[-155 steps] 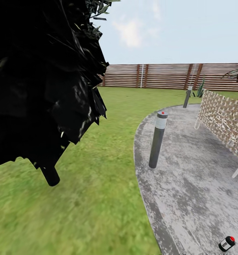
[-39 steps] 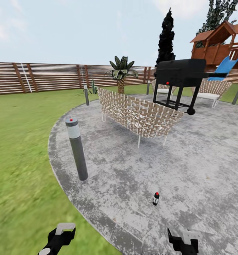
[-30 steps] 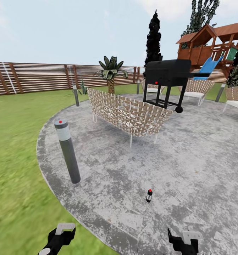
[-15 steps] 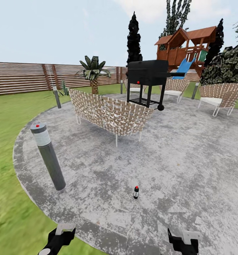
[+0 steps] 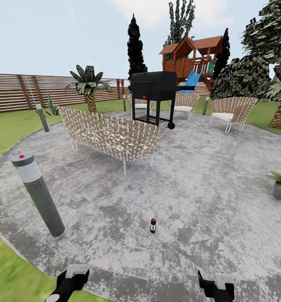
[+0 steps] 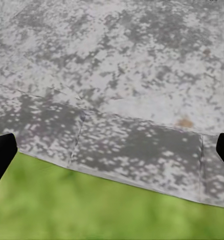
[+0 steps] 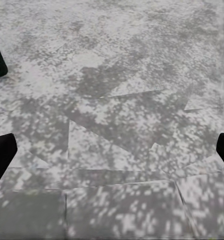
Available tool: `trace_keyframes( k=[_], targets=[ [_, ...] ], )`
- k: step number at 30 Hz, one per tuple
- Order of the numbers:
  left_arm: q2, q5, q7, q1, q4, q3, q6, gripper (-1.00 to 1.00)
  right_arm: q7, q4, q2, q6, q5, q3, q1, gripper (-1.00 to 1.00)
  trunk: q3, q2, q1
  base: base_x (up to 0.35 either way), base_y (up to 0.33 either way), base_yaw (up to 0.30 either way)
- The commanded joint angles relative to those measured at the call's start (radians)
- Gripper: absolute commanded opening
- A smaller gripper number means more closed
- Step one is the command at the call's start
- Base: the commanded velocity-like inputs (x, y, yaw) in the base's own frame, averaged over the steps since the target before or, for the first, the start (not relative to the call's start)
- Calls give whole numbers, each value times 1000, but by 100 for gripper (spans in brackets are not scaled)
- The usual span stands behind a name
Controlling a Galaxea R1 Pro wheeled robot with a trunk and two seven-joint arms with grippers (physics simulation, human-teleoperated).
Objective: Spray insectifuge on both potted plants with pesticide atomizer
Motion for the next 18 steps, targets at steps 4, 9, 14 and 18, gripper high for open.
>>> trace_keyframes(
  k=[4, 9, 14, 18],
  targets=[
    [0, -7, -1, 0, 0, 6, -4, 100, -3, 1, 0, -3, 1, 1, -1, 100, -1, 0, 0, 0, 24, -300],
    [0, -7, -1, 0, 0, 6, -8, 100, -3, 1, 0, -3, 1, 2, -1, 100, -1, 0, 0, 0, 4, -300],
    [0, -8, -2, -1, 0, 6, -15, 100, -3, 1, 0, -3, 1, 2, -1, 100, -1, 0, 0, 0, 0, -300],
    [0, -8, -2, 0, 1, 6, -16, 100, -3, 1, 0, -3, 1, 2, -1, 100, -1, 0, 0, 0, 0, -300]
  ],
)
